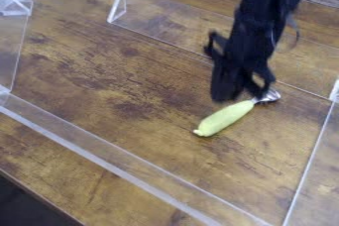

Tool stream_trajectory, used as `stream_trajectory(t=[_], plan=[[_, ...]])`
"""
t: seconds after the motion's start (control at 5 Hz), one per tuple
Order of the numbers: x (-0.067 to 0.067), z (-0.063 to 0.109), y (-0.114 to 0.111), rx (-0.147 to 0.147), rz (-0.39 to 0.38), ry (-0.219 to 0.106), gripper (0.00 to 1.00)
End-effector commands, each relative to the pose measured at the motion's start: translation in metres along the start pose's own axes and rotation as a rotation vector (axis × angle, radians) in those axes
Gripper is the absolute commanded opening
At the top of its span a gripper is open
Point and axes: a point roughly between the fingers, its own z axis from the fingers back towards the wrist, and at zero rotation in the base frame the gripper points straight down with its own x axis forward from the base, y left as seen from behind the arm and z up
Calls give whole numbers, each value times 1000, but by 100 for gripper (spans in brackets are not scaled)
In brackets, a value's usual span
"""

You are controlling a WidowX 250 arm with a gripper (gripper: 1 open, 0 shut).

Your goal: Move the green spoon to the left

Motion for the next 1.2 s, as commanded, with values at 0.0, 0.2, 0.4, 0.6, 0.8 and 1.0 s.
stream_trajectory(t=[0.0,0.2,0.4,0.6,0.8,1.0], plan=[[-8,53,19,73,7,-105,0],[-6,33,14,57,-40,-114,100],[-2,12,8,42,-84,-118,100],[9,-11,-4,26,-150,-128,100],[21,-39,-17,-2,-207,-131,100],[17,-56,-20,-26,-304,-123,100]])
